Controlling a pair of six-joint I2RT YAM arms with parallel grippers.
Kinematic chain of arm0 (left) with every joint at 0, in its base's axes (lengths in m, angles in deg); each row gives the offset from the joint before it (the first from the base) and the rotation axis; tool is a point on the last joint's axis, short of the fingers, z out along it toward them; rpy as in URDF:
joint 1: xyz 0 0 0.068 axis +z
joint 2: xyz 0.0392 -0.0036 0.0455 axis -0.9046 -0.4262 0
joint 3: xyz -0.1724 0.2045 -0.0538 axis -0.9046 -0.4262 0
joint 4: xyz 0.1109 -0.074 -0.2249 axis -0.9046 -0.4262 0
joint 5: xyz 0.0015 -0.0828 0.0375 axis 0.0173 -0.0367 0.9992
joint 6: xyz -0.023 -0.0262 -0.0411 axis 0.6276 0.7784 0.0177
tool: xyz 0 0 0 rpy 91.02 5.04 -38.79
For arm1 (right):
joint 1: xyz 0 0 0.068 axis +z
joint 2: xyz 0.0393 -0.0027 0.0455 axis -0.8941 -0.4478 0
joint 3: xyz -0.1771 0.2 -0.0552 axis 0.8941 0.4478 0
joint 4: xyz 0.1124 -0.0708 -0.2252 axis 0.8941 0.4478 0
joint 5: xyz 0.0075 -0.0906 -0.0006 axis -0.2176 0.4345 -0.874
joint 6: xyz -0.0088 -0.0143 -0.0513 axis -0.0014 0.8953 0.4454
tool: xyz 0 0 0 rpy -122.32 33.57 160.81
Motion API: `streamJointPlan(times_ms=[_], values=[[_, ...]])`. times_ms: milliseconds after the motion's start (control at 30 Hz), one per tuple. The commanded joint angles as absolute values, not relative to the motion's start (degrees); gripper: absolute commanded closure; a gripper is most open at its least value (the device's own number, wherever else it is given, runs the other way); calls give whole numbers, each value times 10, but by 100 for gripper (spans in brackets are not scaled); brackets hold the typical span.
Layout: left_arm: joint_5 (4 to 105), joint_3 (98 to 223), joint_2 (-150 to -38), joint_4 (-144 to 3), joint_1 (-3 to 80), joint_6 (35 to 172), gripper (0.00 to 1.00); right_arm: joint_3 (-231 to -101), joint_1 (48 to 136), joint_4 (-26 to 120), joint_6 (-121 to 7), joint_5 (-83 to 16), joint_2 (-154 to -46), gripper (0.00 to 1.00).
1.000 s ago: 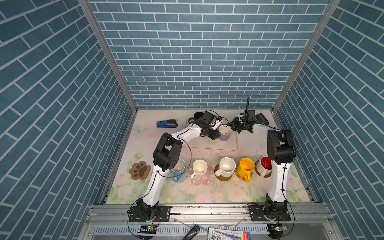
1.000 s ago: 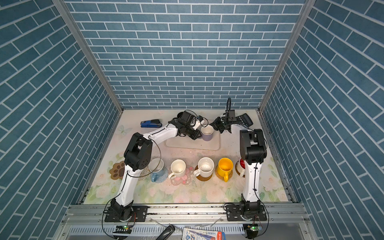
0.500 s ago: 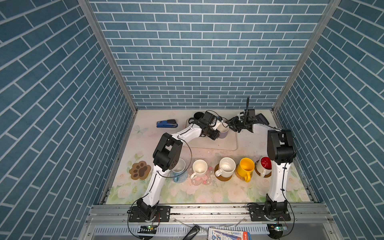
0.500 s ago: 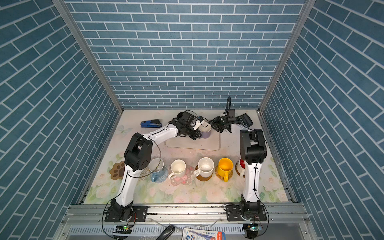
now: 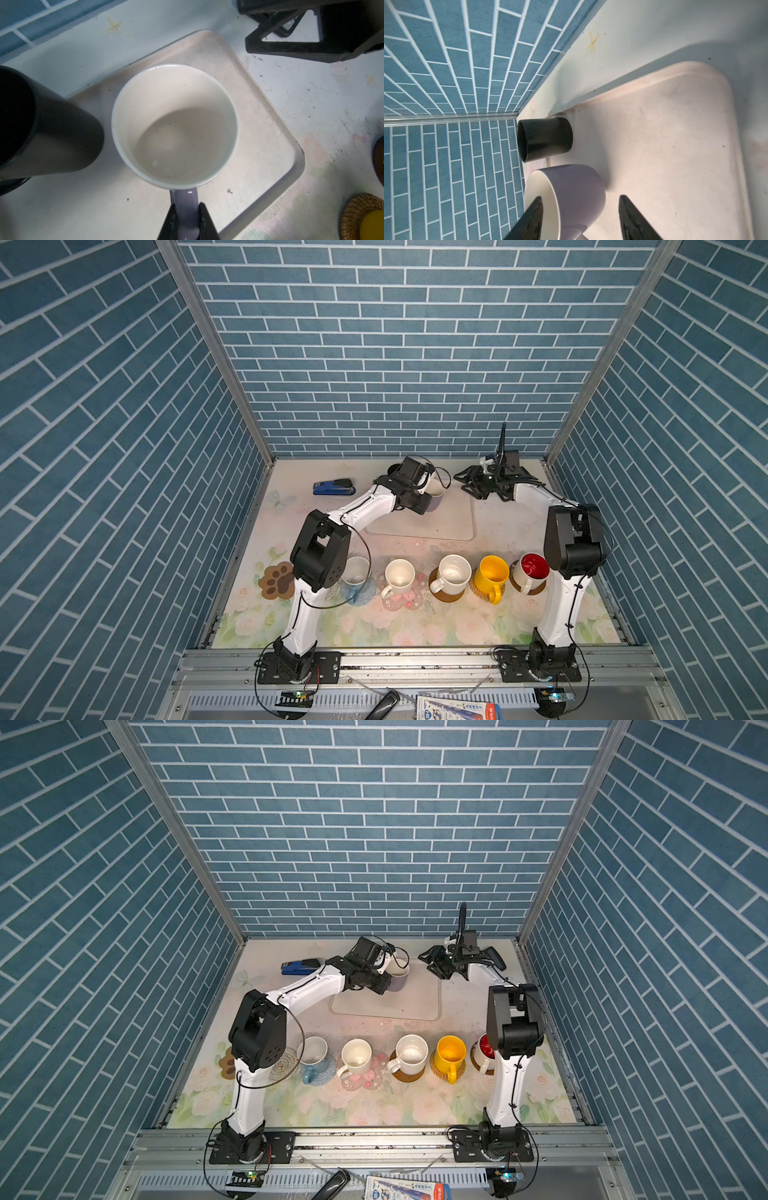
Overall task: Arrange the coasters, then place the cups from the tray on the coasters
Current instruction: 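Close left gripper on the lavender mug handle and lift, then carry the lavender mug with left gripper toward the robot over the mug row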
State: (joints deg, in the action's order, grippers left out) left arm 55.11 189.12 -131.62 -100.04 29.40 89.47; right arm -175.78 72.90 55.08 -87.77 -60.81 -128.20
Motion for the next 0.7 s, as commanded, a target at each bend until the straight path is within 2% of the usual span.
streamJointPlan(times_ms=[0,200,667], values=[[582,1891,-1270,-984,296,915,100,-1733,727,570,-842,-591,-1243,41],[609,1866,-1231,-995,298,945,100,-1691,727,564,-830,-581,-1207,41],[707,1697,-1070,-963,304,1018,100,-1642,741,552,-816,-560,-1164,44]])
